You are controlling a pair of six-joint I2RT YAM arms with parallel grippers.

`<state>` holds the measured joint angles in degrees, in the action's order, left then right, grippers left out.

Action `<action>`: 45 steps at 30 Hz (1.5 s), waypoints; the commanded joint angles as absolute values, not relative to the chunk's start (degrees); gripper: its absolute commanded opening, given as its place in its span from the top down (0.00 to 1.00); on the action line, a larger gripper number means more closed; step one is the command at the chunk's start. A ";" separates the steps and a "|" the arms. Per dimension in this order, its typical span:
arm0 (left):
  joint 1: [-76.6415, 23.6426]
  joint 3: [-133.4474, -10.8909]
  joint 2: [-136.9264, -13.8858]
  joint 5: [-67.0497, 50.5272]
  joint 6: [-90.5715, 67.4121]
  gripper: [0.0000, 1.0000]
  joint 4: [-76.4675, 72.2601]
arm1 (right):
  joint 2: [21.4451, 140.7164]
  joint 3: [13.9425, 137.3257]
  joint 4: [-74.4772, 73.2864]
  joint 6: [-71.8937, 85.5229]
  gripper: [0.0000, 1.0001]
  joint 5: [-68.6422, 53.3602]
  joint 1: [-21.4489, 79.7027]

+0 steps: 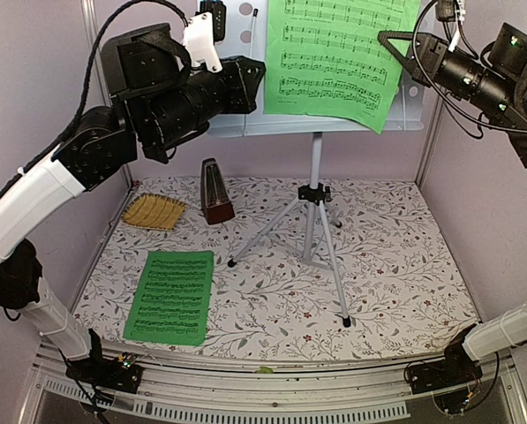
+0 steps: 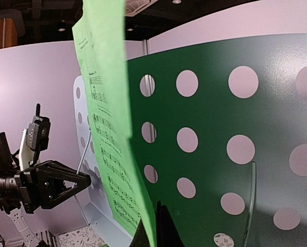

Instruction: Set up the instrument practice props

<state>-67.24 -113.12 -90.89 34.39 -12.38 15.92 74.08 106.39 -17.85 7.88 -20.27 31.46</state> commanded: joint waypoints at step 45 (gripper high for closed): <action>-68.38 -109.17 -89.35 29.18 0.70 1.00 11.52 | 82.66 110.75 -5.64 12.12 1.00 -25.06 33.98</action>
<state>-67.35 -107.42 -88.44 30.70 1.06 9.98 81.65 108.62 -8.01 12.95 -22.52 32.88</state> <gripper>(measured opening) 0.011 0.013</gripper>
